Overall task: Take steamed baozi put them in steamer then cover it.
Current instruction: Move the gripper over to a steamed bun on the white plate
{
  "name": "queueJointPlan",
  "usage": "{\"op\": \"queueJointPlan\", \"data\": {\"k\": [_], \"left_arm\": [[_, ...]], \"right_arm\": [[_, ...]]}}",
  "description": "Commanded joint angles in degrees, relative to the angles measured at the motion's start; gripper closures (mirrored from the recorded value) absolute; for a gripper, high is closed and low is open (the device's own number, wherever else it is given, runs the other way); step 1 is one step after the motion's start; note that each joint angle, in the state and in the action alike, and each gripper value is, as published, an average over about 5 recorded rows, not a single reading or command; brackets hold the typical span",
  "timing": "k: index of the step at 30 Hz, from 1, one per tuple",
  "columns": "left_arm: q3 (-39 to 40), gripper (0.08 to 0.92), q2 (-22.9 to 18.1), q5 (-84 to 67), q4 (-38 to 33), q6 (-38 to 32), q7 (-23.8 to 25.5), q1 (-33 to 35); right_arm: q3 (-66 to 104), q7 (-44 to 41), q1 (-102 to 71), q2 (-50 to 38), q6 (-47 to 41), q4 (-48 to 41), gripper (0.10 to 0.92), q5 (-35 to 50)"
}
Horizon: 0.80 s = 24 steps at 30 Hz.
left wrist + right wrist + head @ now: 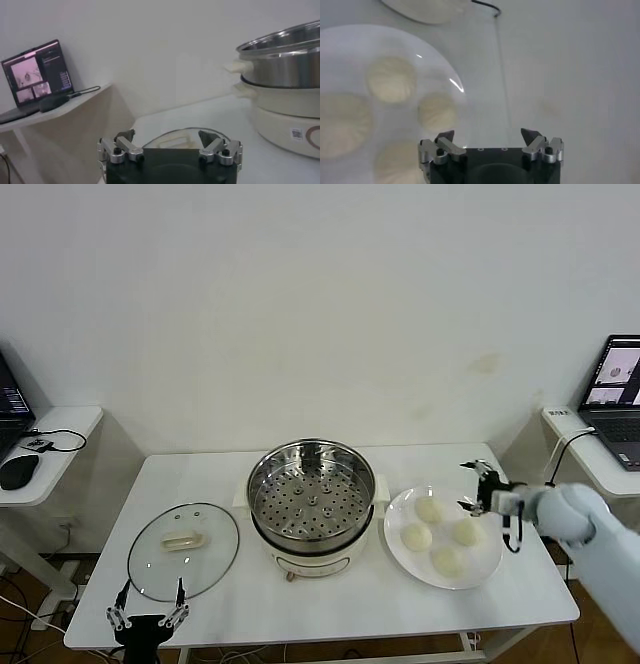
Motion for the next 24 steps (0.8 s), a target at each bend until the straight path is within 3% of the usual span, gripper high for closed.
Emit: {"op": "queueJointPlan", "data": {"k": [1, 24], "left_arm": [[-0.2, 0.177, 0.4, 0.6, -0.1, 1.0, -0.3, -0.5], [-1.8, 0.177, 1.3, 0.5, 0.6, 1.3, 0.1, -1.3]], "right_arm": [[-29.7, -13.7, 26.9, 1.9, 1.1, -13.0, 0.203, 6.6], [-32.6, -12.0, 24.1, 14.6, 1.3, -25.0, 0.203, 1.0]]}}
